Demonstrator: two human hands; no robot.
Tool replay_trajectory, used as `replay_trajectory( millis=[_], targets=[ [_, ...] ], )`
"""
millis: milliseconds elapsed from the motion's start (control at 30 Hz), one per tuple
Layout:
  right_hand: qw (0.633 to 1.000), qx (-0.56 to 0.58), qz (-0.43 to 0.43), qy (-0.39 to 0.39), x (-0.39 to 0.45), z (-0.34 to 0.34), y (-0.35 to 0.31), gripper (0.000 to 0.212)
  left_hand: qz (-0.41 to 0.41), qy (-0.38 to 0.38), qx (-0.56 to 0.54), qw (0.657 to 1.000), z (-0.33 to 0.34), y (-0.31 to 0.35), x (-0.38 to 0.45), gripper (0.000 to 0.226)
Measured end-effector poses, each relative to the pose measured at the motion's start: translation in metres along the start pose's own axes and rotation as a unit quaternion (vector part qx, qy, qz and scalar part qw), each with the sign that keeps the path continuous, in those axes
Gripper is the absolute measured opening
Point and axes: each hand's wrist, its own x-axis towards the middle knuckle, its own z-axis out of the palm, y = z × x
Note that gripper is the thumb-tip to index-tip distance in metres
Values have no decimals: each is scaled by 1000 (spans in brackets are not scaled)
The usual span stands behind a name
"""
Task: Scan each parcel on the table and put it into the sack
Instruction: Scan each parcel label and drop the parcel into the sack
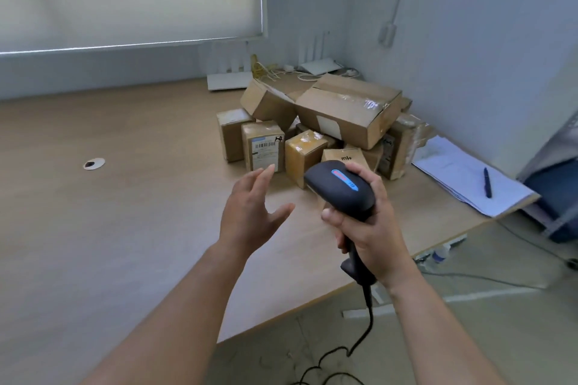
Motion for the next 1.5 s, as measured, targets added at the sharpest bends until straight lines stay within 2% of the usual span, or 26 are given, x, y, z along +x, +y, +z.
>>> replay_trajectory(
  millis=[133, 367, 733, 967, 1100, 1333, 1500],
  targets=[
    [1000, -6, 0, 20, 17, -22, 4, 63, 15, -6, -4, 1000, 15, 15, 27, 78],
    [1000, -3, 15, 12, 48, -77, 21, 66, -16, -35, 12, 999, 53, 53, 64, 78],
    [997, 35, 51, -35, 103, -166, 61, 66, -148, -72, 85, 983, 127, 116, 109, 90],
    [996, 52, 59, -43, 115, -198, 78, 67, -232, -115, 147, 954, 161, 137, 124, 91],
    [994, 69, 63, -50, 114, -203, 82, 67, -265, -122, 124, 948, 160, 133, 122, 83],
    [989, 97, 71, -86, 103, -174, 76, 68, -302, -138, 92, 939, 124, 107, 91, 89],
    [986, 92, 60, -127, 88, -133, 63, 69, -319, -148, 78, 933, 83, 76, 49, 109]
  ],
)
